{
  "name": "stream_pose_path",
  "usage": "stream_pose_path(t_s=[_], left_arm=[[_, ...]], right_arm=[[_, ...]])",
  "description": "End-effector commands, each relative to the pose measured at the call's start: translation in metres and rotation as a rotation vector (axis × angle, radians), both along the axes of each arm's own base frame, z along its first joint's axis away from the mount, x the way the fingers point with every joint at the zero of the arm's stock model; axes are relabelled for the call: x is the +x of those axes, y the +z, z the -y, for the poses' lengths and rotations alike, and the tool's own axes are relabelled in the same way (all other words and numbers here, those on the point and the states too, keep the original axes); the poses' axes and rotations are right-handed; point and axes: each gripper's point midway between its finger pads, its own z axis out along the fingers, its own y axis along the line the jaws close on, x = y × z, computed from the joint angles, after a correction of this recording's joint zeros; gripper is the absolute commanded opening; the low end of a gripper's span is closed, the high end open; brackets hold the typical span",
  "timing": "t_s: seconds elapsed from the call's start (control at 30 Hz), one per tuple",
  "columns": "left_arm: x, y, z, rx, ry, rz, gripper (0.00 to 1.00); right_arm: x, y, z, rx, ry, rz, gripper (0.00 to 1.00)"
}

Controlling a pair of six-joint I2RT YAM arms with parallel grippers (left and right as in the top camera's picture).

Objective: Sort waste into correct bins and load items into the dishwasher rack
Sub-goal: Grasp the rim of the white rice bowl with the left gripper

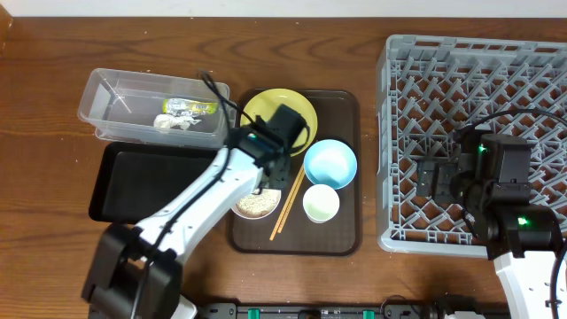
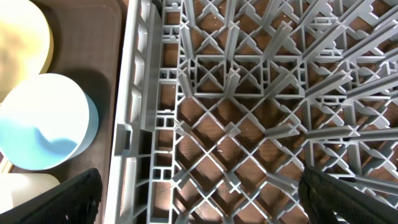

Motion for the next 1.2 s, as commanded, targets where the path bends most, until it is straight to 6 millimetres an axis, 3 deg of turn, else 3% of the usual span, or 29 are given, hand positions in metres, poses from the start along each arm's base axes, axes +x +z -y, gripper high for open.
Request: stream_pose_path(t_s=[0.0, 0.37, 0.53, 0.93, 1.03, 1.17], left_arm=[[-0.009, -0.019, 0.007, 0.032, -0.009, -0.044, 0.57], [-0.023, -0.054, 0.027, 0.040, -0.038, -0.135, 0.56], [-0.025, -0.061, 0.026, 0.056, -0.038, -0.155, 0.37], [-0.028, -0.068, 0.023, 0.073, -0.037, -0.176, 0.12], [-0.027, -0.067, 0.024, 0.070, -0.037, -0.173, 0.06], [-0.022, -0.054, 0.028, 0.045, -0.053, -0.138, 0.06]], right_arm=[[0.002, 0.009, -0.003, 0.007, -0.001, 0.020, 0.99], [0.001, 0.008, -0.003, 0.007, -0.001, 0.013, 0.99], [0.001, 0.008, -0.003, 0.007, -0.001, 0.013, 0.99], [0.001, 0.008, -0.003, 0.007, -0.001, 0.012, 0.99], [0.001, 0.008, -0.003, 0.007, -0.001, 0.012, 0.99], [0.001, 0.008, -0.003, 0.007, -0.001, 0.012, 0.99]])
